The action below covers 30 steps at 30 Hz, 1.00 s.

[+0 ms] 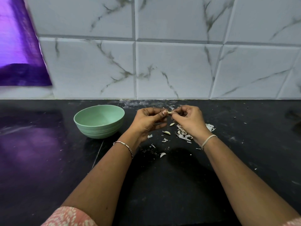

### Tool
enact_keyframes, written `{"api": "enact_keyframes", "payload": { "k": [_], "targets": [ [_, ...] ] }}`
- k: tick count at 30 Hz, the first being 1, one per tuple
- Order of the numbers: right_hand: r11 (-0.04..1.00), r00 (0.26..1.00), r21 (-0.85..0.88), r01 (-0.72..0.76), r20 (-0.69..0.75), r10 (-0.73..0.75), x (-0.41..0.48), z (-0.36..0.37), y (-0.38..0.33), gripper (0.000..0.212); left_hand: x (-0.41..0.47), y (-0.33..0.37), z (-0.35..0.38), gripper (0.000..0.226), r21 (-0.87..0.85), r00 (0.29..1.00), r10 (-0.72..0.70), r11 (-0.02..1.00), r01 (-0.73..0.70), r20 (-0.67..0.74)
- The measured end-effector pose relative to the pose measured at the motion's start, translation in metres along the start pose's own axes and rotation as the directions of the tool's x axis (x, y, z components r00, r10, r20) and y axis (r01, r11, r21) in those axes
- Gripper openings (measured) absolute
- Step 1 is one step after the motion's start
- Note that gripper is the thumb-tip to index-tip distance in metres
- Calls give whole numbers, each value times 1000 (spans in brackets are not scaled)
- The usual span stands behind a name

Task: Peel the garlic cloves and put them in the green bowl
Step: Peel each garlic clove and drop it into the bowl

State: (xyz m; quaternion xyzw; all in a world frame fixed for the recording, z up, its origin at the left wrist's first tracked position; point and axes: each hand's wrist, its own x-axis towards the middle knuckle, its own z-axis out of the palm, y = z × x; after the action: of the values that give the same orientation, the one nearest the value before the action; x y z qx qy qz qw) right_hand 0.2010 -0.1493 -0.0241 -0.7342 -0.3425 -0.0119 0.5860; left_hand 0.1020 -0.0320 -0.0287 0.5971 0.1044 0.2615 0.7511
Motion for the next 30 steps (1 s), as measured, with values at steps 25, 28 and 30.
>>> {"api": "enact_keyframes", "payload": {
  "k": [25,28,30],
  "targets": [
    [944,983,286,-162,130,129,-2,-7,-6,6,2,-4,13,12,125,1000,2,992,-1,-4],
    [889,974,408,-208,175,147,-3,-11,-13,7,7,-11,11,9,316,996,29,949,-1,-84],
    [832,967,498,-245,190,171,-2,-17,-18,6,11,-17,7,6,545,986,121,838,-42,-110]
  ]
}}
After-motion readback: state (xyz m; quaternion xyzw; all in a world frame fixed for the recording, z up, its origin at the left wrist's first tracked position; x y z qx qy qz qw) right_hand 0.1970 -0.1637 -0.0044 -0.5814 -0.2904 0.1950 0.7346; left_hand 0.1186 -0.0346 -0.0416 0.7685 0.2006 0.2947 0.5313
